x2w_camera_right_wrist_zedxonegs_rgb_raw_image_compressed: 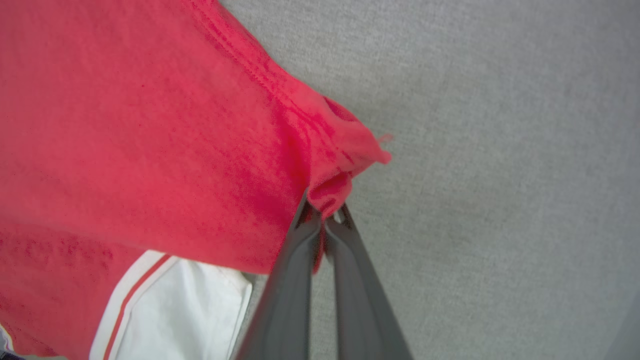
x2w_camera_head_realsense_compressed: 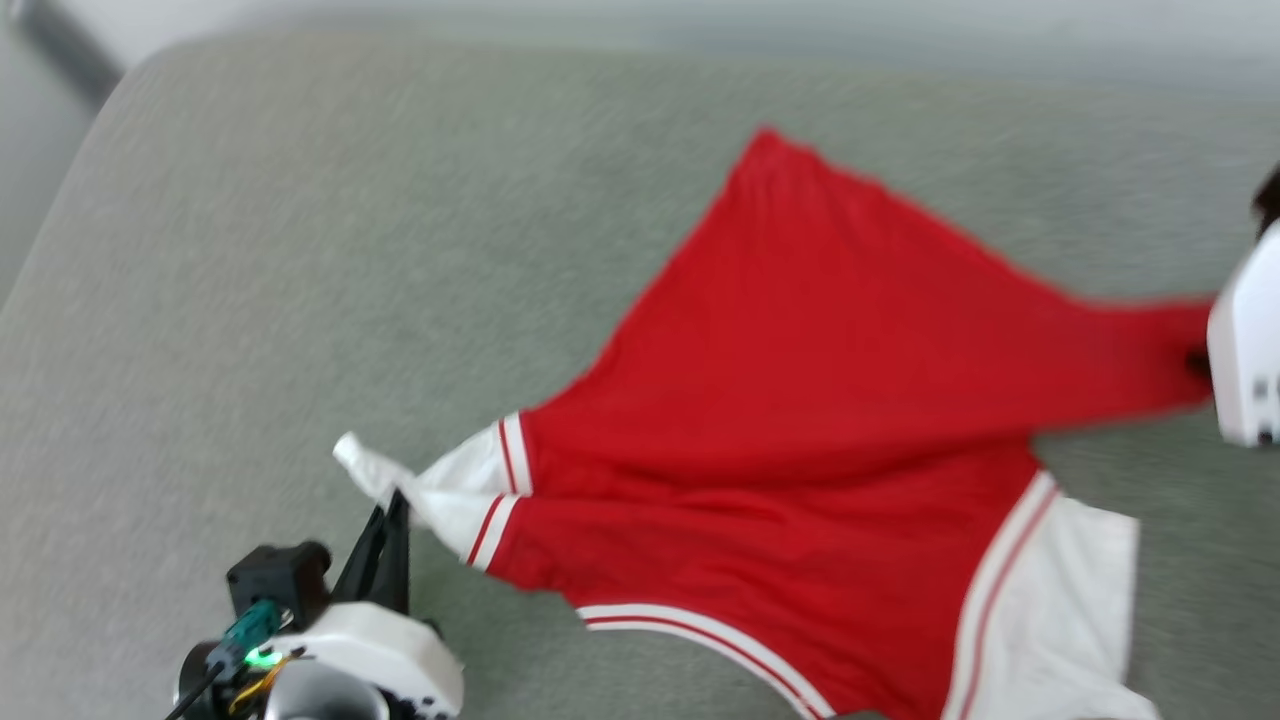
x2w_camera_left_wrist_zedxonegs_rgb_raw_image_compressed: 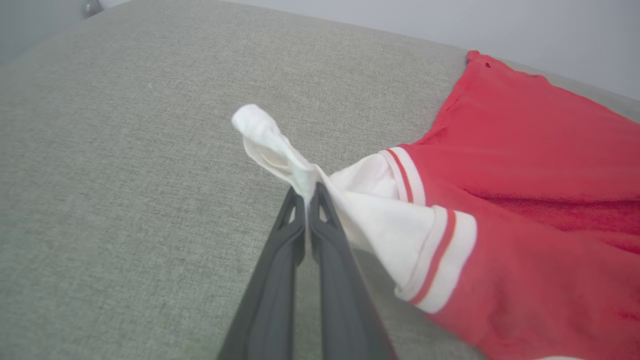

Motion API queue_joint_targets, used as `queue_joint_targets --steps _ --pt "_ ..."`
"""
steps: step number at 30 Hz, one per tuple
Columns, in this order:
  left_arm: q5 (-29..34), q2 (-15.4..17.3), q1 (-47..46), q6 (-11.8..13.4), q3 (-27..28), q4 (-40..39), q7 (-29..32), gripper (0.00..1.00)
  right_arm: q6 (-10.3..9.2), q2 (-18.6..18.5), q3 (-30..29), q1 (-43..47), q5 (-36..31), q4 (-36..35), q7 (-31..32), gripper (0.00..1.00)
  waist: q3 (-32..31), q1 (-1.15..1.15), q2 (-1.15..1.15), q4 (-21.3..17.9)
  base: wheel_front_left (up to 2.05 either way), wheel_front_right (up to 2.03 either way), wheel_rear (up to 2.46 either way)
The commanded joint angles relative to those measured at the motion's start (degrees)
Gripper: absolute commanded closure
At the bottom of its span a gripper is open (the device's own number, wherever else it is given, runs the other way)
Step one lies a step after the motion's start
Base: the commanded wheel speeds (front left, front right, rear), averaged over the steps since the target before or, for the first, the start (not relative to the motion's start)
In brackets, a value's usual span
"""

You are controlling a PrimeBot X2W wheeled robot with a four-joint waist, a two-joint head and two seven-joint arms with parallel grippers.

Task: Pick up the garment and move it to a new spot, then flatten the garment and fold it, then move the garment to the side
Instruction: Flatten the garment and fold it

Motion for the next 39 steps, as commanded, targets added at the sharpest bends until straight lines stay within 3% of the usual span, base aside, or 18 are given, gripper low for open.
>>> queue_joint_targets --steps 1,9,12,13,14,19,24,29,34,39 --pt "-0.44 0.82 1.78 0.42 0.44 -0.29 0.71 1.0 -0.04 -1.02 -0.6 5.28 0.93 -2.65 0.62 1.0 -6.88 0.0 0.0 -6.83 0.0 0.0 0.0" --pt "-1.36 3.3 6.6 2.52 1.72 -3.33 3.8 1.0 -0.04 0.19 -3.31 25.72 2.38 -13.38 4.29 1.0 -9.58 0.0 0.0 -12.51 0.0 0.0 0.0" --pt "-1.48 3.98 7.39 3.18 1.94 -4.61 4.96 1.0 -0.04 2.59 -4.99 33.59 2.93 -16.37 4.7 1.0 -9.75 0.0 0.0 -13.84 0.0 0.0 0.0" --pt "-1.6 4.45 8.03 3.87 2.29 -5.63 5.55 1.0 -0.04 5.55 -6.92 38.48 3.09 -17.74 3.85 1.0 -9.58 0.0 0.0 -15.23 0.0 0.0 0.0" --pt "-1.54 4.65 8.3 4.18 2.35 -6.34 5.89 1.0 -0.04 7.73 -8.46 40.46 2.86 -18.16 2.14 0.0 -9.36 0.0 0.0 -15.89 0.0 0.0 0.0" --pt "-1.3 5.08 8.54 4.71 2.3 -7.66 6.5 1.0 -0.04 10.48 -10.57 41.14 1.95 -20.9 -5.3 0.0 -9.15 0.0 0.0 -16.78 0.0 0.0 0.0" --pt "-0.89 5.29 7.92 5.26 1.99 -9.01 7.29 1.0 -0.03 11.37 -10.34 36.84 1.15 -24.55 -22.96 0.0 -8.75 0.0 0.0 -17.0 0.0 0.0 0.0" --pt "-0.57 4.82 6.3 5.2 1.11 -9.7 7.52 1.0 -0.03 12.04 -9.11 31.41 1.97 -22.88 -37.79 0.0 -7.75 0.0 0.0 -16.05 0.0 0.0 0.0" --pt "0.33 3.98 3.69 4.54 -0.29 -10.4 7.04 1.0 -0.03 12.48 -8.08 24.98 3.55 -18.63 -40.12 0.0 -5.34 0.0 0.0 -13.5 0.0 0.0 0.0" --pt "1.73 2.85 -0.47 3.67 -2.21 -11.35 6.63 1.0 -0.04 10.53 -5.37 16.34 5.09 -14.28 -32.26 0.0 -0.72 0.0 0.0 -10.43 0.0 0.0 0.0"
